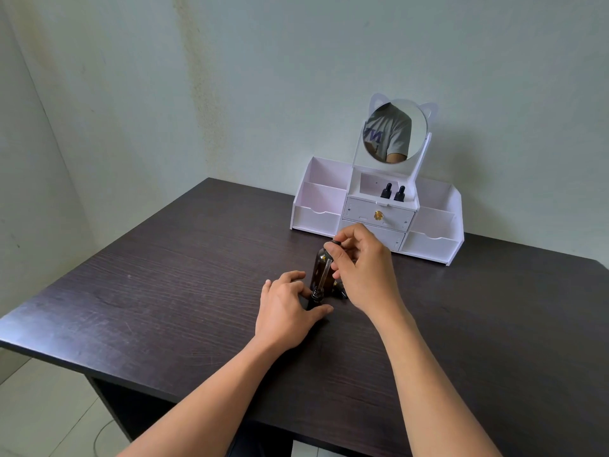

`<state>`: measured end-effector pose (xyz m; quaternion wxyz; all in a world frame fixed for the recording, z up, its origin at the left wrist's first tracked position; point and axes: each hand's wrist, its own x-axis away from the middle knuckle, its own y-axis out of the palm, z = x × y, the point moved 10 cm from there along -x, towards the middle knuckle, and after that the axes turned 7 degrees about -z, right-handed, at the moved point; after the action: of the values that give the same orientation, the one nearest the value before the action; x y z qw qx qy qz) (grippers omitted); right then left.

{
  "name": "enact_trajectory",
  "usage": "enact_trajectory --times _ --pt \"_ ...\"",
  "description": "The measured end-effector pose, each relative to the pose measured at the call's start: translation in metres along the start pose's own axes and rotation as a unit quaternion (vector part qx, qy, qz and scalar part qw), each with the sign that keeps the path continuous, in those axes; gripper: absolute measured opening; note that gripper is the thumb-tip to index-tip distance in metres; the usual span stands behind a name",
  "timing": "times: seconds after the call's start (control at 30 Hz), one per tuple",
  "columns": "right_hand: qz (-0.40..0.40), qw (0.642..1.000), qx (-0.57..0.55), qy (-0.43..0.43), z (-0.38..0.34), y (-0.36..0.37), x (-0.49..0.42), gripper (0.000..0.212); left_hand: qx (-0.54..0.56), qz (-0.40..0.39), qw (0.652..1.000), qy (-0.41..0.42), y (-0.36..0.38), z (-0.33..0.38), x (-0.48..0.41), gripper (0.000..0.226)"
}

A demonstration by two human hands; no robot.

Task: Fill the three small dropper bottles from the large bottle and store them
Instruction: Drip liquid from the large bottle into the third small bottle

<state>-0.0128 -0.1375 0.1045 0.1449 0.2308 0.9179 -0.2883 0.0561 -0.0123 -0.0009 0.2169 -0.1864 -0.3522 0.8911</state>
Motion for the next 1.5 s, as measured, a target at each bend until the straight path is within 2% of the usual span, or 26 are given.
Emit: enact_trajectory --times 0.23,0.43,0.53,0.63,0.77,0.9,1.17,1.4,1.5 --pt "-0.015 1.0 -0.006 0.001 -0.001 0.001 -0.001 0.021 -0.005 -0.001 1.0 -0.001 0.001 -0.001 -0.001 0.036" --pt "-0.006 1.0 -0.006 -0.003 -0.002 -0.001 -0.001 0.01 -0.005 0.002 1.0 0.003 0.002 -0.002 -0.001 0.038" --pt "-0.005 1.0 -0.027 -0.005 -0.006 -0.003 -0.001 0.021 -0.002 0.0 1.0 0.0 0.002 -0.002 -0.001 0.037" --pt "0.031 0.997 -0.056 -0.032 -0.018 -0.016 -0.005 0.026 0.005 -0.003 1.0 -0.002 0.001 -0.001 -0.001 0.036" --pt "0.113 0.987 -0.086 -0.081 -0.039 -0.044 -0.012 0.016 0.011 -0.002 1.0 -0.009 -0.001 -0.001 -0.001 0.039" --pt "0.148 0.981 -0.075 -0.104 -0.047 -0.056 -0.017 0.011 0.008 -0.009 1.0 -0.014 0.0 0.0 0.0 0.037" --pt "0.123 0.987 -0.04 -0.097 -0.038 -0.047 -0.029 0.01 0.011 -0.004 1.0 -0.013 0.001 -0.002 -0.001 0.037" --pt "0.044 0.999 0.01 -0.024 -0.011 -0.019 -0.042 0.012 0.008 -0.004 1.0 -0.014 0.001 -0.002 -0.001 0.036" --pt "0.026 0.998 0.051 -0.007 -0.003 -0.014 -0.043 0.003 0.008 -0.007 1.0 -0.014 0.001 -0.001 -0.001 0.036"
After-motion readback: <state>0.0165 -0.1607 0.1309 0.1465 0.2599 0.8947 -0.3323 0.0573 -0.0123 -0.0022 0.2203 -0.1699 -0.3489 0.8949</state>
